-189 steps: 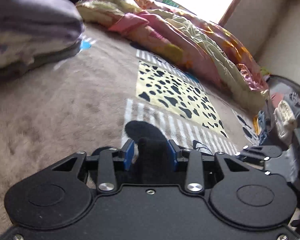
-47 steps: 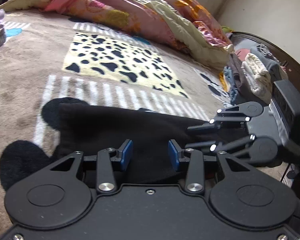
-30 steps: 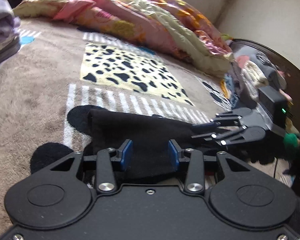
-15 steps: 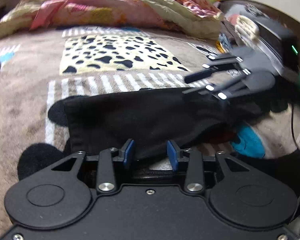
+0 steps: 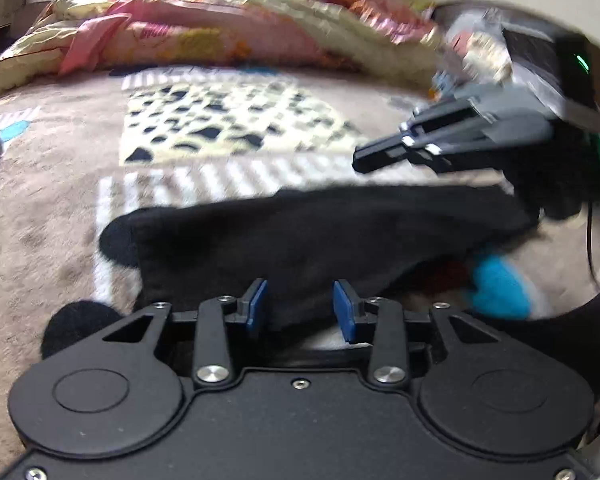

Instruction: Fold clothes

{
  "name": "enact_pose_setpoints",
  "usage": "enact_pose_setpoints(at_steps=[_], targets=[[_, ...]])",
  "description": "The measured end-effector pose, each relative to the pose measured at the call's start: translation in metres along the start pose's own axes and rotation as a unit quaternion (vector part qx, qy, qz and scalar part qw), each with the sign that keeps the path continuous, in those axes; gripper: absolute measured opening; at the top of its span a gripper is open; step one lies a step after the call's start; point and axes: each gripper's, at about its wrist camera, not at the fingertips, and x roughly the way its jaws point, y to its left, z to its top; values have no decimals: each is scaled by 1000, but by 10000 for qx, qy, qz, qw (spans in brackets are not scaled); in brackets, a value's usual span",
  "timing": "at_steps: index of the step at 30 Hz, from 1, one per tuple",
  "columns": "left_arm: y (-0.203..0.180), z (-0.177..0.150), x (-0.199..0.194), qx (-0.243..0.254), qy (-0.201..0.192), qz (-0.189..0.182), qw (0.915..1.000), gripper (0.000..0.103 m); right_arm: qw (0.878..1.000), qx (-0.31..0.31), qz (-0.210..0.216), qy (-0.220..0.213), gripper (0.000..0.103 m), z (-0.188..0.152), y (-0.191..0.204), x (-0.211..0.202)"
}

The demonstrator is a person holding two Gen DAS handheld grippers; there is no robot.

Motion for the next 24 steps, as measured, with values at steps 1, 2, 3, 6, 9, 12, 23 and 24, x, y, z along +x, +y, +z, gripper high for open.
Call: enact_pose_setpoints(at_steps=[1,2,3,6,9,12,23,24], targets=[[-3,1,0,-11,-39,-137,9999,35,9997,-118,176,-124,7,-3,6,-10],[-5,1,0,-23,-78,-274,9996,35,9990,-327,281,-116,7,-9,14,-17],[-8,2,1,-22,-100,-389,9992,35,9978,-537,386,-107,7,-14,22,-23],[-24,2,17,97,87,-485,9987,35,9936,-1056,347,221,6,-39,38,-25],[-37,2,34,326,394,-250,9984,35,9917,-1229,13,382,7,-62,37,-14],[-32,10,27,144,245,-484,9984,35,9931,-1120,-202,267,9,-62,37,-23],[-36,16,44,-303,290,-380,9984,35,9950,-776,-629,63,29,-87,30,-48],[-38,16,45,-181,318,-375,9986,35,9954,-702,-652,35,29,-88,29,-50]])
